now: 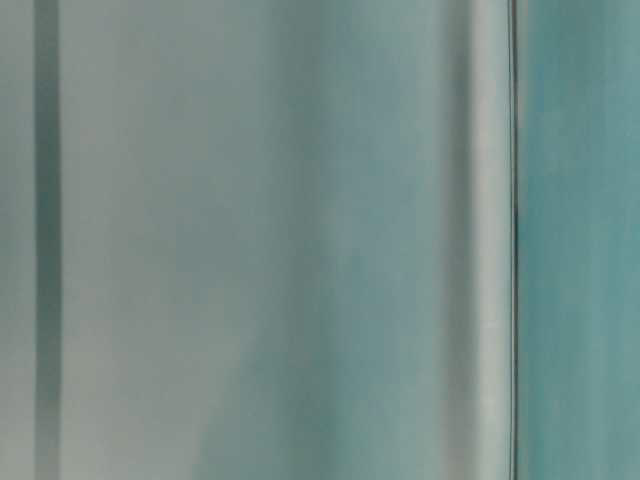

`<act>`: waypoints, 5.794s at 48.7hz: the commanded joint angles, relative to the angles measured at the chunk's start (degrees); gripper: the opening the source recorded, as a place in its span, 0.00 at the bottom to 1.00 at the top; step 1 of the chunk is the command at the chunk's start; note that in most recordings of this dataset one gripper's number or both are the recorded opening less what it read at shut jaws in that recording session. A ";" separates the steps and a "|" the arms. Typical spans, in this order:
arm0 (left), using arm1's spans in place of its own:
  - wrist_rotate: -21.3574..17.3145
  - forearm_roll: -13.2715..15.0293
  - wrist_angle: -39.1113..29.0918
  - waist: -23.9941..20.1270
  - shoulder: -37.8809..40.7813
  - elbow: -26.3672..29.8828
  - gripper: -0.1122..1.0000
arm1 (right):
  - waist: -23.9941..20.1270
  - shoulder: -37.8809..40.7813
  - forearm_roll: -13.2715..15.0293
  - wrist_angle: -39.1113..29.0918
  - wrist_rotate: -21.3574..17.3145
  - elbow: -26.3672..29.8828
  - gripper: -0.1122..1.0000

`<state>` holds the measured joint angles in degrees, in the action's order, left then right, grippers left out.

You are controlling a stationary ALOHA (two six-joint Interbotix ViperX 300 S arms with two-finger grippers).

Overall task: Insert the USB using both arms.
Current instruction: 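Lower left gripper over the female USB socket, right over the plug, then close right gripper on the male USB plug, left on the socket, then close left gripper on the female socket and lift both connectors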

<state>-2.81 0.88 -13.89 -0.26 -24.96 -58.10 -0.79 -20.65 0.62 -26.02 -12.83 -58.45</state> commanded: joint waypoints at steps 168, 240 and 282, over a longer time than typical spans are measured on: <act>-8.00 0.09 7.21 -3.34 21.62 8.44 0.88 | -1.93 18.46 2.02 11.69 -6.94 3.69 0.31; -8.96 0.09 7.03 -0.79 30.32 10.81 0.50 | -3.08 18.46 2.02 11.95 -6.94 3.69 0.31; -18.90 -0.09 -2.90 -0.88 22.32 12.39 0.35 | -4.22 10.46 5.63 6.86 -6.77 4.66 0.29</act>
<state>-20.65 0.88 -16.26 -1.05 0.00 -46.23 -5.19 -7.56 5.27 -17.67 -19.42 -54.93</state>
